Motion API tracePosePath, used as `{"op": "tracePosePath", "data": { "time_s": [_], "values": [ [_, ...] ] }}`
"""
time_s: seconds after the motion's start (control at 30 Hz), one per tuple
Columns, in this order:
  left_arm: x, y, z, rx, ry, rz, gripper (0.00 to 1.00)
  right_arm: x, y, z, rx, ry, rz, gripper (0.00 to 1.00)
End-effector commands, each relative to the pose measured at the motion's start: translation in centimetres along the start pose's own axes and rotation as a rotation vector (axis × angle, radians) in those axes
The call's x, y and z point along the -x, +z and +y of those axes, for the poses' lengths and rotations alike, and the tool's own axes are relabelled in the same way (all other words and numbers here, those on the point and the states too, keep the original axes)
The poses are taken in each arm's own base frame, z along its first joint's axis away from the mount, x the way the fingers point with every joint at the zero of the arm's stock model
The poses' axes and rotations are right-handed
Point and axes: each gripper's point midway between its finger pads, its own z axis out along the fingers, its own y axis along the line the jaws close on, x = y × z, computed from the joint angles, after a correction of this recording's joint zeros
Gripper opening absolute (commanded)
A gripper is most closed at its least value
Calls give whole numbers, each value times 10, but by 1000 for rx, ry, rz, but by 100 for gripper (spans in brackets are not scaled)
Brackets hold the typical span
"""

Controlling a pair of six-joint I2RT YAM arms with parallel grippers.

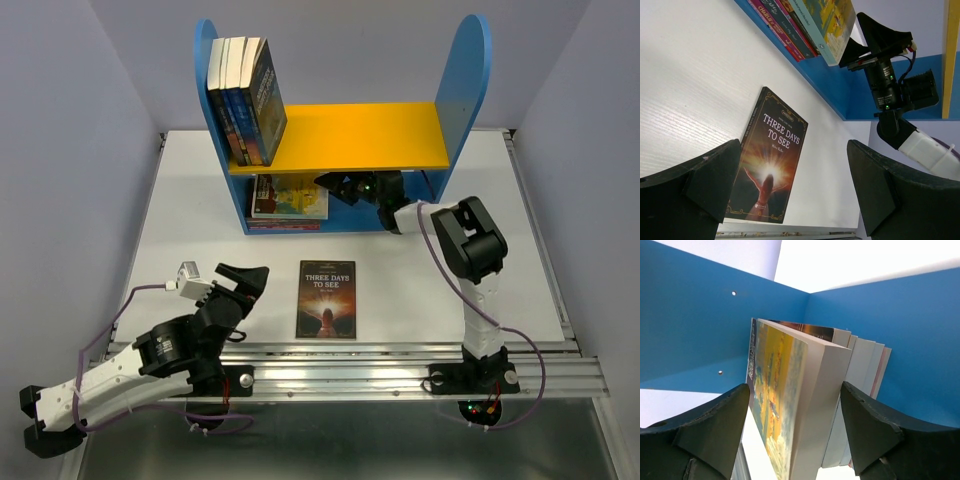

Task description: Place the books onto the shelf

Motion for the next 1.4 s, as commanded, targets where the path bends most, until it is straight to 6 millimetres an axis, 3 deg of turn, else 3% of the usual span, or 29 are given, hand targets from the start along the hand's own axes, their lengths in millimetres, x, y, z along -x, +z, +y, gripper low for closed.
{"op": "tracePosePath", "data": {
  "time_s": [0.0, 0.33, 0.43, 0.5, 0.83, 1.37],
  "values": [
    [9, -3, -14, -26, -13, -24, 99, 25, -10, 22, 11, -73, -69, 79],
    [7, -3, -12, -21, -13, -16, 99, 25, -27, 27, -20, -109, -78, 75],
    [7, -3, -11, -23, -16, -14, 99, 24, -30, 29, -18, -116, -77, 69],
    [6, -3, -11, -23, -16, -13, 99, 23, -31, 29, -19, -113, -73, 60],
    [5, -2, -11, -22, -13, -11, 99, 14, -27, 34, 7, -105, -35, 47],
    [9, -5, -9, -29, -37, -14, 99, 4, -11, 47, 28, -70, -22, 44]
  ]
}}
